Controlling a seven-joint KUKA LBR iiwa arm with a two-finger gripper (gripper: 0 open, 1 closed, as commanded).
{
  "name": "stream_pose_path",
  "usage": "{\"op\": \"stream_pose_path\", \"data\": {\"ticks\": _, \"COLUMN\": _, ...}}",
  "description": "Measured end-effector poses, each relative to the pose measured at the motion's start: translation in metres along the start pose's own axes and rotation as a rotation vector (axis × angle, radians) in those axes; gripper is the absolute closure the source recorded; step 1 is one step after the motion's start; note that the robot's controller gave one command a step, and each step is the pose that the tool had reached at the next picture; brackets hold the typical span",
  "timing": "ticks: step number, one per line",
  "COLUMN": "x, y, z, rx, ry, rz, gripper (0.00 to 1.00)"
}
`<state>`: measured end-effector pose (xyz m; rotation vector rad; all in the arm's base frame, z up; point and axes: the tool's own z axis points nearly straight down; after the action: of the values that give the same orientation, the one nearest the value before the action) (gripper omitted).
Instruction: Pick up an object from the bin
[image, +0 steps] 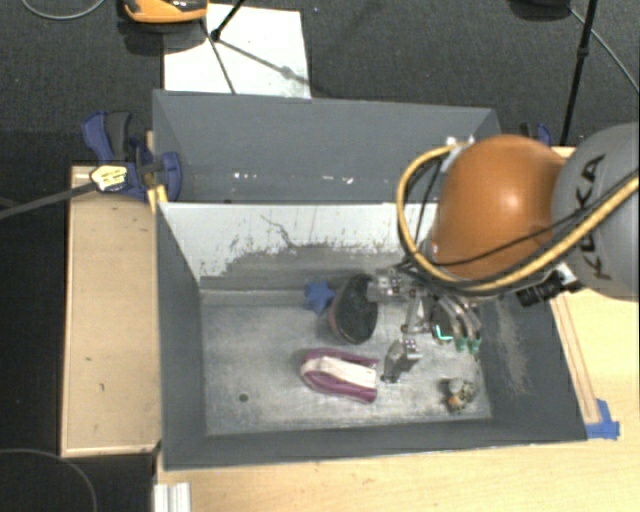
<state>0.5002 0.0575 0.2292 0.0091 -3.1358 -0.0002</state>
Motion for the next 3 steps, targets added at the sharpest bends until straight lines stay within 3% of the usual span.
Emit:
{"op": "stream_pose_path", "data": {"ticks": 1, "x": -0.015, "y": 0.034, "z": 0.161, "rx": 0.0, "ry": -0.006, "rz": -0.137, "gripper": 0.0}}
{"op": "stream_pose_path", "data": {"ticks": 2, "x": -0.015, "y": 0.034, "z": 0.157, "rx": -0.001, "ry": -0.006, "rz": -0.131, "gripper": 1.0}}
{"op": "stream_pose_path", "data": {"ticks": 3, "x": -0.02, "y": 0.037, "z": 0.022, "rx": 0.001, "ry": -0.017, "rz": -0.299, "gripper": 1.0}}
